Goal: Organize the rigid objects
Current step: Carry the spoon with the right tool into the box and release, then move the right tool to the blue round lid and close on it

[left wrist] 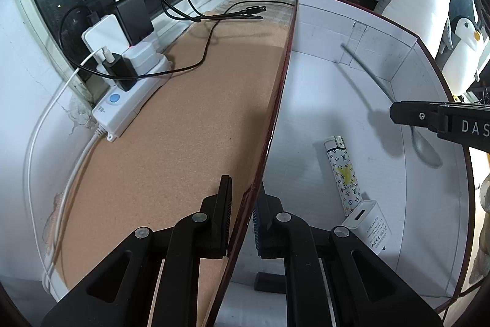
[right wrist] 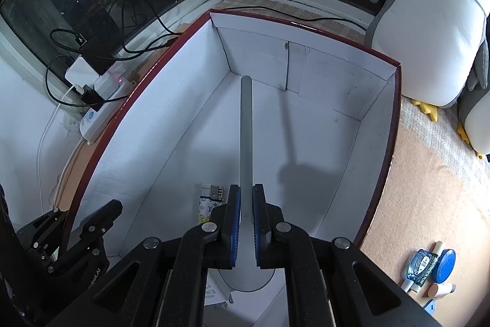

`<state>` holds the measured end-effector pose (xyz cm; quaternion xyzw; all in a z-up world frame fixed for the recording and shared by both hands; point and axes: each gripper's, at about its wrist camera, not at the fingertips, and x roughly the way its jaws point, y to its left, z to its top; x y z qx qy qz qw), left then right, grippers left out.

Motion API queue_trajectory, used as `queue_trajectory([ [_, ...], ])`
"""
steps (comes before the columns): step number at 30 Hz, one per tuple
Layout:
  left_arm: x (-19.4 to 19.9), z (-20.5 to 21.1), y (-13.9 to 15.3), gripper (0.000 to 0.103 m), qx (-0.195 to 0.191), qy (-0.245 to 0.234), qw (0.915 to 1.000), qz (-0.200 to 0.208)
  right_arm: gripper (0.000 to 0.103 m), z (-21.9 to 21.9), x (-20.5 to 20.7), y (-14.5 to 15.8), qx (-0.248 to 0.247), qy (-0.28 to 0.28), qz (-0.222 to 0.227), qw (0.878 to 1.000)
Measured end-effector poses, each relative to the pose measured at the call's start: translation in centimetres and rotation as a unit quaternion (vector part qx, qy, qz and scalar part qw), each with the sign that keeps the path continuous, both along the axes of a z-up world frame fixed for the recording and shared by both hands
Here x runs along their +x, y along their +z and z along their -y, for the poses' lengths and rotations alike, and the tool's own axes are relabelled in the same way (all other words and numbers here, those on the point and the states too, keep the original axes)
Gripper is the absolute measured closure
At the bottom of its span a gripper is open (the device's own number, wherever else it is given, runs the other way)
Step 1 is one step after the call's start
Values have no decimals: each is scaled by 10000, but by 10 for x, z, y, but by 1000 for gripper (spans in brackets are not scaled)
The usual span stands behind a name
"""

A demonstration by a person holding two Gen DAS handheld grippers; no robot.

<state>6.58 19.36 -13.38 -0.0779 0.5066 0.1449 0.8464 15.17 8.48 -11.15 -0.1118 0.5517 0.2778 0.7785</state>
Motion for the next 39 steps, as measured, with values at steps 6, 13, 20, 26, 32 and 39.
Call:
queue_trajectory([
  [6, 0, 1, 0, 92, 26, -13, 10000, -9, 64, 5, -4, 14, 248, -36, 226, 9994],
  [13, -1, 1, 0, 92, 83, -25, 10000, -25, 49, 33, -15, 43, 1046, -235, 346, 9936],
  [20, -1, 2, 0, 92, 157, -27, 9999, -59, 29, 101, -35, 68, 1662, -568, 712, 9819],
  [26, 0, 4, 0, 91, 232, -31, 9997, -88, 28, 183, -48, 61, 1657, -910, 552, 9804],
  [32, 0, 6, 0, 91, 293, -30, 9995, -128, 28, 249, -62, 43, 933, -1227, 626, 9861],
  [39, 0, 8, 1, 91, 370, -25, 9992, -166, 28, 291, -61, 25, 360, -1611, 712, 9837],
])
